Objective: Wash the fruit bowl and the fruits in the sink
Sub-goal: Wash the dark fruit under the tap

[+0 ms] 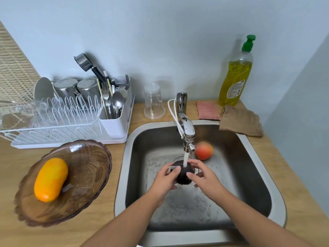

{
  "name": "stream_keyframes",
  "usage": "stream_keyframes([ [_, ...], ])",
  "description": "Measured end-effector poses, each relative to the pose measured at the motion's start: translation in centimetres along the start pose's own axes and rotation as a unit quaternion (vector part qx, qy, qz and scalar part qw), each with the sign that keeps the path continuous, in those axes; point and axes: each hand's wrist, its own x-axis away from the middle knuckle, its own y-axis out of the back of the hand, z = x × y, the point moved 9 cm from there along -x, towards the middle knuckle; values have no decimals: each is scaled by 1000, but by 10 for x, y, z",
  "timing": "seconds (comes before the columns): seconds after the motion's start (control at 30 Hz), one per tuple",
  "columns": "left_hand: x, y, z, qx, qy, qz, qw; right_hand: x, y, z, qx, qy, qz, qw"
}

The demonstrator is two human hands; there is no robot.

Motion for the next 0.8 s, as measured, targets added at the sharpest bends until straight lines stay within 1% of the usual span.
stream_keyframes([
  [0.1, 2, -2, -9, -55, -55, -13, 997, 0, -8, -8, -35, -49, 11, 998],
  [0.17, 2, -9, -14, -80, -99, -6, 992, 0, -15, -11, -65, -86, 21, 994],
  [0.23, 3, -13, -17, -84, -126, 5, 988, -1, -18, -12, -75, -99, 13, 992],
  [0.27, 3, -13, -18, -77, -128, 3, 989, -2, -18, -10, -71, -91, 4, 993],
  [0.37, -4, -10, -12, -53, -96, -12, 994, -6, -15, -3, -11, -16, -27, 999],
  [0.43, -7, -13, -4, -72, -36, -10, 997, -7, -14, 2, 30, 38, -34, 998],
  [0.47, -7, -15, 0, -86, -6, -2, 996, -7, -13, 3, 33, 51, -37, 997],
  [0.5, -7, -17, 2, -100, 6, 8, 995, -7, -13, 4, 28, 55, -38, 997],
  [0.53, -6, -18, 1, -117, -1, 14, 993, -8, -13, 5, 11, 46, -38, 998],
  [0.57, -5, -18, -3, -137, -25, 15, 990, -8, -11, 3, -9, 26, -41, 999],
  [0.63, -1, -20, -10, -174, -80, 11, 981, -10, -8, -3, -38, -50, -45, 997],
  [0.67, 2, -21, -12, -183, -96, 11, 978, -10, -7, -6, -52, -79, -45, 994],
  [0.7, 3, -22, -11, -180, -101, 14, 978, -10, -7, -5, -54, -86, -44, 994],
  [0.73, 2, -22, -10, -173, -93, 18, 980, -9, -6, -1, -49, -71, -45, 995],
  [0.8, -2, -21, -6, -158, -37, 31, 986, -8, -7, 11, -7, 13, -40, 999],
])
